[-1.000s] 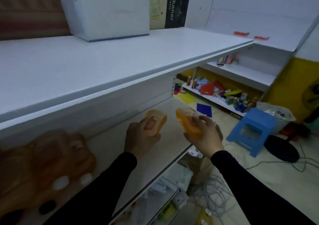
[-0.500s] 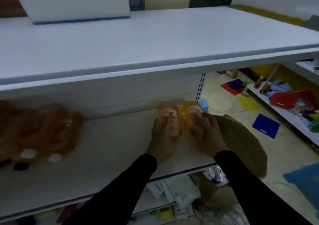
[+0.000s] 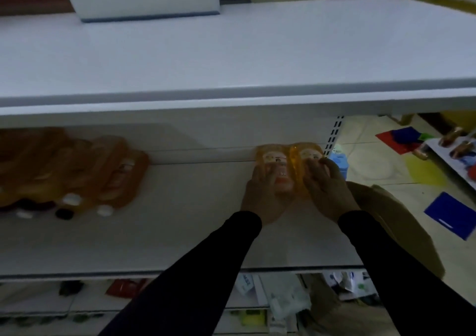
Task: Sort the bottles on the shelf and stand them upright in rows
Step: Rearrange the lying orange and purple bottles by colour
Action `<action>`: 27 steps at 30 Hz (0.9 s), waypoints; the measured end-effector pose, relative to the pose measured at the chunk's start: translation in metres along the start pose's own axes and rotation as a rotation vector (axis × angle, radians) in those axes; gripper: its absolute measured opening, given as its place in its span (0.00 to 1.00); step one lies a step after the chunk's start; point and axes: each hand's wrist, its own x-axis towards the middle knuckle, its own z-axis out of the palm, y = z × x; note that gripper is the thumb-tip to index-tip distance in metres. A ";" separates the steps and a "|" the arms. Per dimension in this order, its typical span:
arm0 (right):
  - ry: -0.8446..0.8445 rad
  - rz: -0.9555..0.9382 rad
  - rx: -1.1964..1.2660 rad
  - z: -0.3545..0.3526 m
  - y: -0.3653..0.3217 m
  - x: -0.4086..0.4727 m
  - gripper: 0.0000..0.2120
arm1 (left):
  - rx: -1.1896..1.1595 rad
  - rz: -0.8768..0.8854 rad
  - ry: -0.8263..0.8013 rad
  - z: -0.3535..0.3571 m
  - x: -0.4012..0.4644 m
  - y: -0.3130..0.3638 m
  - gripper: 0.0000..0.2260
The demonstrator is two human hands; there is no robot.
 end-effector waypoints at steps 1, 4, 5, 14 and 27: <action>0.024 0.011 -0.007 -0.002 -0.004 -0.001 0.23 | -0.010 0.003 -0.001 -0.003 -0.002 0.000 0.35; 0.135 -0.047 -0.043 -0.008 -0.023 -0.007 0.22 | -0.069 0.076 0.027 -0.024 -0.017 -0.008 0.28; 0.165 -0.061 -0.005 -0.009 -0.033 -0.010 0.21 | -0.071 0.108 0.041 -0.033 -0.023 -0.015 0.25; -0.007 -0.308 0.099 0.046 -0.183 -0.038 0.24 | 0.088 0.003 0.305 -0.146 -0.097 -0.124 0.24; -0.122 -0.316 0.295 0.149 -0.402 -0.034 0.25 | 0.058 -0.086 0.463 -0.301 -0.206 -0.267 0.10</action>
